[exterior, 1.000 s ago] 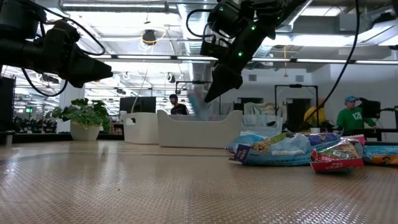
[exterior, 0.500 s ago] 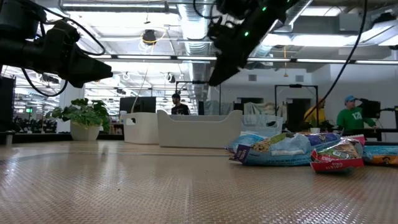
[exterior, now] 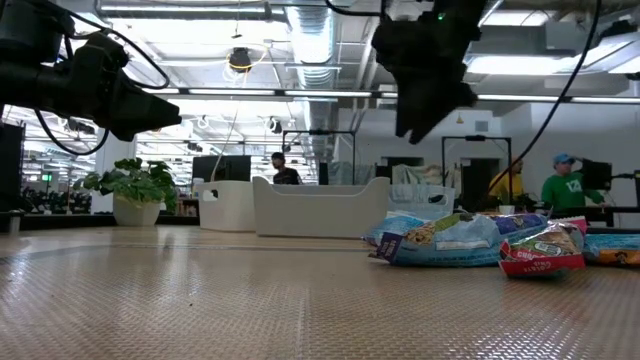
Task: Pick and place Granola Bars by type
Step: Put the blue granola bar into the white bin
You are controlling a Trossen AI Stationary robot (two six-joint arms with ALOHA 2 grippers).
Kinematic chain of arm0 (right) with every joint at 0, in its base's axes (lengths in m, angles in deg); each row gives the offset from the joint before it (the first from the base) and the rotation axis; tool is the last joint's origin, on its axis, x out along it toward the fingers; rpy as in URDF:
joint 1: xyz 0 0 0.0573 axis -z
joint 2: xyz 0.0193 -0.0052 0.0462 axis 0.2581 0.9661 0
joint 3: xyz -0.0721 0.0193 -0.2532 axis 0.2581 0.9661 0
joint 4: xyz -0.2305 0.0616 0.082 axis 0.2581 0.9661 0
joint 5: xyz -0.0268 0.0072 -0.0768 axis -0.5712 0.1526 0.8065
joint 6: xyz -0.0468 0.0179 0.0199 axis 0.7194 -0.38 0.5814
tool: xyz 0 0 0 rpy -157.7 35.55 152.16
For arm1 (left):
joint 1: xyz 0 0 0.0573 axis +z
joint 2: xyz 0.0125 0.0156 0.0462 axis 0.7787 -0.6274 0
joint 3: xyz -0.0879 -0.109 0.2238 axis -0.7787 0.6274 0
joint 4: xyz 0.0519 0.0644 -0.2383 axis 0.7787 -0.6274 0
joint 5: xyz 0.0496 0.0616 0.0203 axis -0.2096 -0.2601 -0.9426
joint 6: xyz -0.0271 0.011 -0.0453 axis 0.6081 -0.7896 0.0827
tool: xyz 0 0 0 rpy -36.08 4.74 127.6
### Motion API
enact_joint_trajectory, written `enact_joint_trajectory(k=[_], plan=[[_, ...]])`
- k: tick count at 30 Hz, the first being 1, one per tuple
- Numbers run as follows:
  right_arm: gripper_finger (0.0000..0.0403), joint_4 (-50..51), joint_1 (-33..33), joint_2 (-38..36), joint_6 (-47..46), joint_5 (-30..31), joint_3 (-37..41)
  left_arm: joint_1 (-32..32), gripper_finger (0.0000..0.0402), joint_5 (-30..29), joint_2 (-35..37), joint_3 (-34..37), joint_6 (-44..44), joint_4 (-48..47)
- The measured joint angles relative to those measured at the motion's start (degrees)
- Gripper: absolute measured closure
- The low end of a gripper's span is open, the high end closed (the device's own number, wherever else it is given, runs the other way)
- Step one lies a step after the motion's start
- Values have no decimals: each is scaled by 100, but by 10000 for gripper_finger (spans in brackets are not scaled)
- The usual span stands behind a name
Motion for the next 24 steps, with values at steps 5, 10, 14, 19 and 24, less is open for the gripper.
enact_joint_trajectory(k=[5,10,14,19,24], plan=[[229,79,-223,145,-766,-326,8,1,233,1,0,0,0,0],[212,35,-363,411,-1066,-327,23,0,233,0,2,0,0,0],[195,-112,-423,743,-1212,-329,12,0,233,10,-15,0,0,4],[177,-657,-463,1103,-1305,-437,10,2,233,-8,-82,0,-1,5],[170,-1073,-512,1405,-1314,-664,6,0,233,-7,-98,0,0,0]])
